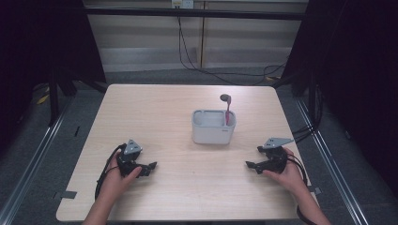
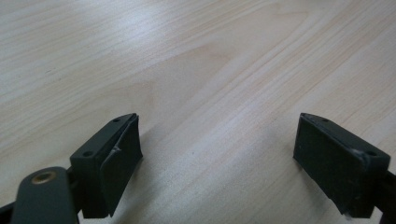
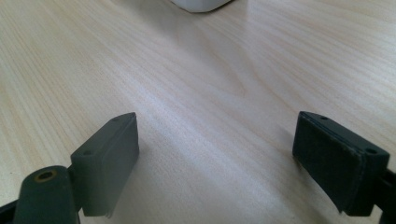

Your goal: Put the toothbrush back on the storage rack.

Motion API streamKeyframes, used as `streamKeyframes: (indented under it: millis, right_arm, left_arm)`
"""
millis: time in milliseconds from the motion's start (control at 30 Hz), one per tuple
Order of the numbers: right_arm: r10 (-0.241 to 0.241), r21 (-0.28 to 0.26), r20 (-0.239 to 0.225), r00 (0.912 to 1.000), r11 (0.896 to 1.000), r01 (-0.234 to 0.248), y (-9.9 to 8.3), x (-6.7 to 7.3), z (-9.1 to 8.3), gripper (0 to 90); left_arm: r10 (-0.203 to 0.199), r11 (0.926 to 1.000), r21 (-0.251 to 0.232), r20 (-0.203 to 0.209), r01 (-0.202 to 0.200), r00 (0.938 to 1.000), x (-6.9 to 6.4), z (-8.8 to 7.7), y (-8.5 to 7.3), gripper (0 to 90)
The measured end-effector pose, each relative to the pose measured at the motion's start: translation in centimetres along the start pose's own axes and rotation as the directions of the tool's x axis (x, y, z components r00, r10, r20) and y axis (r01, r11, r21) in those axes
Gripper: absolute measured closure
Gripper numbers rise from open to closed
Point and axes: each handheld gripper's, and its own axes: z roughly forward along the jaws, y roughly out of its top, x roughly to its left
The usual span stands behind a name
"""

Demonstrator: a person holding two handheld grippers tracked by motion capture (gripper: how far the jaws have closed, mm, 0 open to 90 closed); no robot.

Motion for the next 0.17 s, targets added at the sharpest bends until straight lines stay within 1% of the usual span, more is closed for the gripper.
streamKeyframes:
  millis: [167]
  right_arm:
    - [0.007, -0.001, 0.008, 0.9999, 1.0, -0.007, 0.03, 0.09, 0.04, 14.1]
  left_arm:
    - [0.0, 1.0, 0.001, -0.001, 0.0, 1.0, 0.0, -0.01, 0.01, 14.6]
